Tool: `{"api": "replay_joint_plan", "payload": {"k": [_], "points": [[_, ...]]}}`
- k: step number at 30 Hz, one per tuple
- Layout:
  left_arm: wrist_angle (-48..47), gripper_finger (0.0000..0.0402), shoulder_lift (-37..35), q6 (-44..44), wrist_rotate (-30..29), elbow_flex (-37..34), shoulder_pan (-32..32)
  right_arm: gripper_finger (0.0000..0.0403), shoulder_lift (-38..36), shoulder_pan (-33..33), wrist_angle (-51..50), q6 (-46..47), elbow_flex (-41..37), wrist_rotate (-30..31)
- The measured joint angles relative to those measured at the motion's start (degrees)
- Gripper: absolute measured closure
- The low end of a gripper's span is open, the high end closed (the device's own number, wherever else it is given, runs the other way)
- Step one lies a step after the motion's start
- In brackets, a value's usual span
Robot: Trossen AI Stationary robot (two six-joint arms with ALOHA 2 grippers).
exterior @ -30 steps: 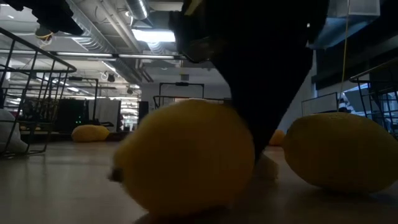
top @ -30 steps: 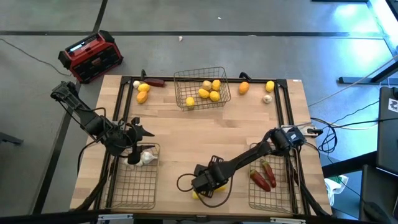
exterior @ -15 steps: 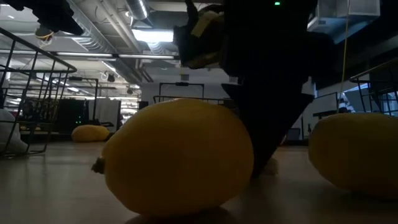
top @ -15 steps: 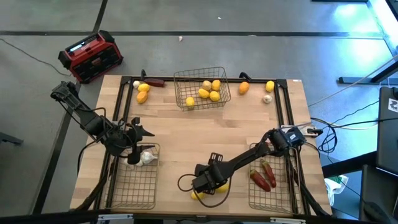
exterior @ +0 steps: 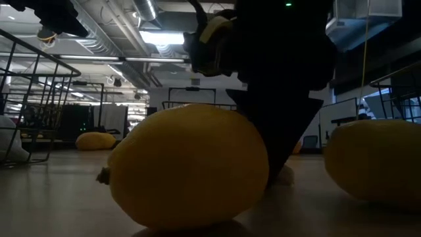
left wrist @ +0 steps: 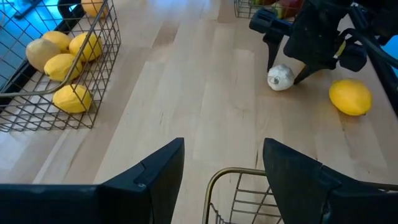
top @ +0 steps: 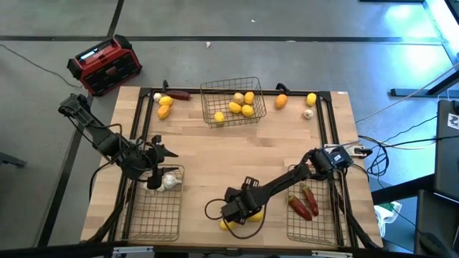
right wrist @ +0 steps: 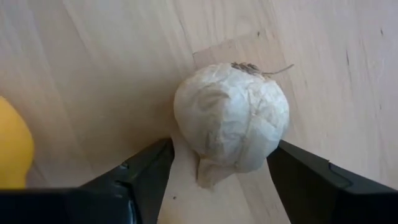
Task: Sort produce into baskets
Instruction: Put the garlic into the bottom left wire basket
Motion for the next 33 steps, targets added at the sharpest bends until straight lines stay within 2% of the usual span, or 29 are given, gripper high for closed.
{"api": "replay_joint_plan", "payload": {"k": [4,12,16,21,28,33], "points": [[-0.02,0.0188,0.00,-0.02,0.00,0.00,0.02,0.0183,0.05,0.03,0.52,0.00,-0.01,-0.01],[0.00,0.0188,0.00,-0.02,0.00,0.00,0.02,0.0321,0.20,0.09,0.82,-5.41,-0.02,2.71],[0.00,0.0188,0.00,-0.02,0.00,0.00,0.01,0.0364,0.20,0.00,0.57,-7.83,-0.04,3.60],[0.00,0.0188,0.00,-0.30,0.00,0.00,0.02,0.0379,0.28,-0.02,0.17,-10.05,-0.13,6.86],[0.53,0.0188,0.00,-0.63,0.00,0.00,0.01,0.0379,-0.82,-0.17,-2.00,-11.20,-0.28,7.57],[2.93,0.0188,0.00,-0.20,1.81,0.00,0.02,0.0380,-5.53,-0.17,-4.72,-11.20,-0.22,13.09]]}}
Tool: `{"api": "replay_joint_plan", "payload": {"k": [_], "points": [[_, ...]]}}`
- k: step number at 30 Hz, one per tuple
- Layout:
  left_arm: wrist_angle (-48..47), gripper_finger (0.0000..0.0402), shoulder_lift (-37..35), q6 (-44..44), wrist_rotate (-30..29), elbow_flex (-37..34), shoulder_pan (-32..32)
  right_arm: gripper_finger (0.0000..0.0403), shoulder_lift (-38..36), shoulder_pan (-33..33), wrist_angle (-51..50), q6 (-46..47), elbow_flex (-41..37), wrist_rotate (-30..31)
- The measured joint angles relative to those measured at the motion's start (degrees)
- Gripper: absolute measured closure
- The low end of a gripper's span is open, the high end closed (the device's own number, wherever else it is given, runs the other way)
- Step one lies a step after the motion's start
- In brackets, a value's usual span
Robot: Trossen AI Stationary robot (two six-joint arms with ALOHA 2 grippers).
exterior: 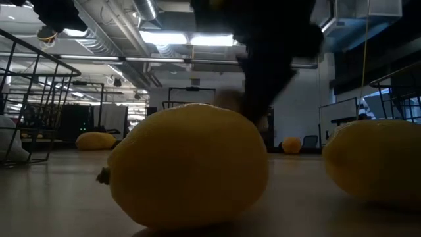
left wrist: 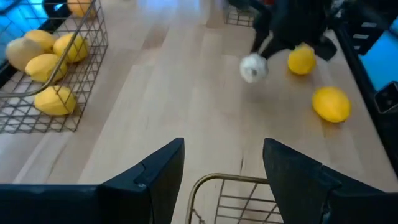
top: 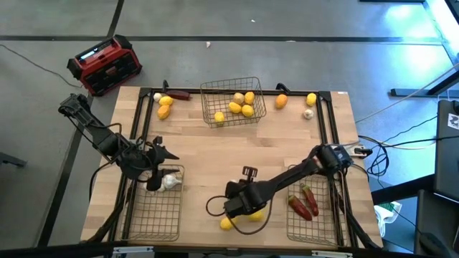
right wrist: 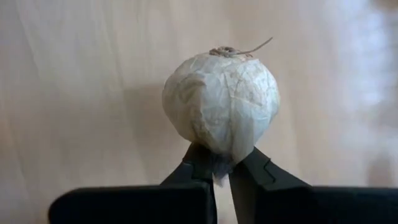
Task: Sort produce into baskets
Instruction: Put the garlic into the bottom left wire basket
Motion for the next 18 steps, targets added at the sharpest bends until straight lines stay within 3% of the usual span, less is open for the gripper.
{"api": "replay_joint_plan", "payload": {"k": [6,12,18], "points": [[2.09,0.0188,0.00,0.62,0.02,0.00,-0.02,0.0381,-4.94,-0.28,2.52,-0.21,0.03,6.51],[4.27,0.0188,1.12,1.25,0.05,-0.05,-0.01,0.0376,-6.08,-1.04,7.95,-3.72,0.11,8.56],[12.92,0.0188,5.14,5.00,1.85,-2.29,-0.07,0.0370,-6.12,-2.47,16.93,-8.33,0.11,8.93]]}}
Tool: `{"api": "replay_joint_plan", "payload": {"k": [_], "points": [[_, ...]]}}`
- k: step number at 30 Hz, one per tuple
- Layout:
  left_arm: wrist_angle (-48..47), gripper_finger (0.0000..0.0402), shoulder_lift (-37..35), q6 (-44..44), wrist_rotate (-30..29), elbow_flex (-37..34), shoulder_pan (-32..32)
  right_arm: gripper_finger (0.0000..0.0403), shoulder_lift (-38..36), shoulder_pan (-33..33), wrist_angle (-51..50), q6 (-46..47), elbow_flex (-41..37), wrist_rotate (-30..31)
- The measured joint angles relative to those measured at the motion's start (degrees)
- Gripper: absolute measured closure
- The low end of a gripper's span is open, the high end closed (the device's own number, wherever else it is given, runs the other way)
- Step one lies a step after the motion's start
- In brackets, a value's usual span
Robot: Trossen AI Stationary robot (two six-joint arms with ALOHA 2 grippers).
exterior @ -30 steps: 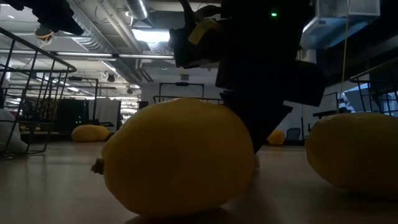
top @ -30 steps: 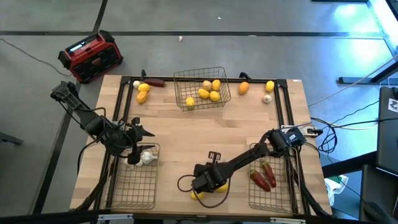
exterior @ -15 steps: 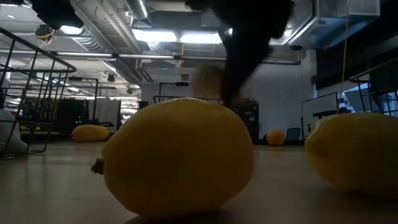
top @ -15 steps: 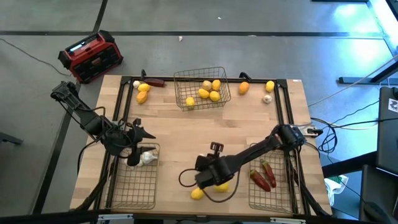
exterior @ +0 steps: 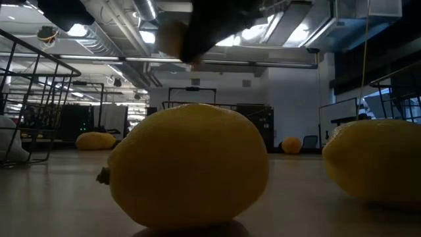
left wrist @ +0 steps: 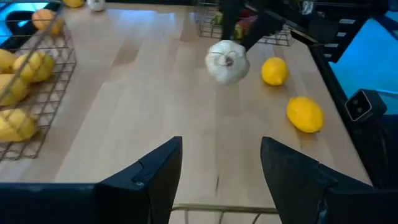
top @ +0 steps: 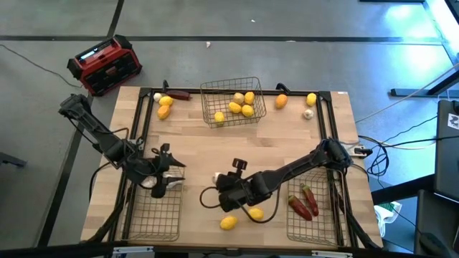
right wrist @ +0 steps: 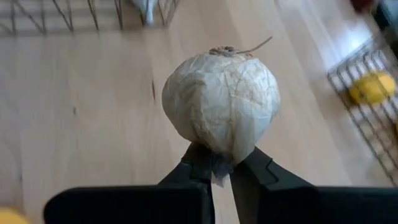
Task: Sort produce into baskets
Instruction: Put the garlic into the bottom left wire basket
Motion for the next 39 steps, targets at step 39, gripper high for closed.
{"api": "replay_joint_plan", "payload": {"k": [39], "points": [[24.33,0.0088,14.46,9.76,-1.13,-0.18,5.90,0.0368,0.07,-2.69,18.50,-11.12,0.04,-1.32]]}}
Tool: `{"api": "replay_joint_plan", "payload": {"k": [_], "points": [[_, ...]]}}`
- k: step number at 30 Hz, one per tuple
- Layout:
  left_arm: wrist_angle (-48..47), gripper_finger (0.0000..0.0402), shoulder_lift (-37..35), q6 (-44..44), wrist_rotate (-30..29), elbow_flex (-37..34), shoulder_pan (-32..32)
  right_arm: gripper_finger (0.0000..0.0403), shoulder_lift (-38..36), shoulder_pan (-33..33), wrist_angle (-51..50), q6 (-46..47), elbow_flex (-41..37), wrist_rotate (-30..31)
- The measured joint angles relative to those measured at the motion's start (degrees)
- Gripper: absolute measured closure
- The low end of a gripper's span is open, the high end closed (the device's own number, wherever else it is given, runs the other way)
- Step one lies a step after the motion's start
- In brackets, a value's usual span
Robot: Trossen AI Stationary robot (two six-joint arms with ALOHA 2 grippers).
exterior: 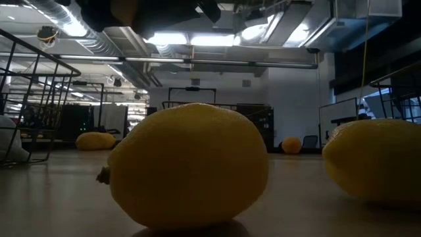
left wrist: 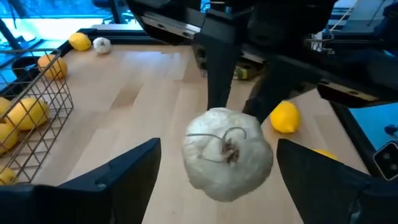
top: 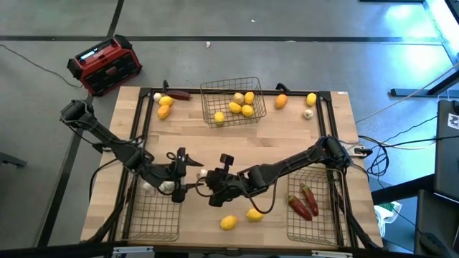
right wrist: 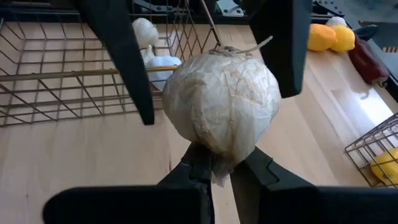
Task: Sort produce into baskets
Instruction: Put the garlic into the bottom left wire basket
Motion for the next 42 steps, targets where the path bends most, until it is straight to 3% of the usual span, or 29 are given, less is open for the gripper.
{"api": "replay_joint_plan", "payload": {"k": [4,17,25,32,37,42], "points": [[0.07,0.0114,0.00,0.27,2.50,0.00,0.02,0.0368,0.00,-0.02,-0.09,-0.13,0.00,-0.04],[-0.02,0.0228,0.17,1.39,2.82,0.00,0.57,0.0363,0.11,0.00,0.80,0.27,-0.02,-0.04],[-1.09,0.0227,-0.98,2.64,2.98,0.00,0.50,0.0281,0.11,-0.02,1.06,0.21,-0.02,0.02],[-15.01,0.0228,-7.52,-0.17,2.80,0.48,0.12,0.0230,0.11,0.04,0.31,0.18,0.00,-0.01],[-28.28,0.0228,-12.65,-4.75,3.22,3.46,-2.55,0.0222,0.11,0.04,-0.93,0.73,0.00,-0.02],[-38.29,0.0228,-15.65,-10.35,7.85,6.23,-6.20,0.0221,0.11,0.03,-0.94,1.36,0.00,-0.02]]}}
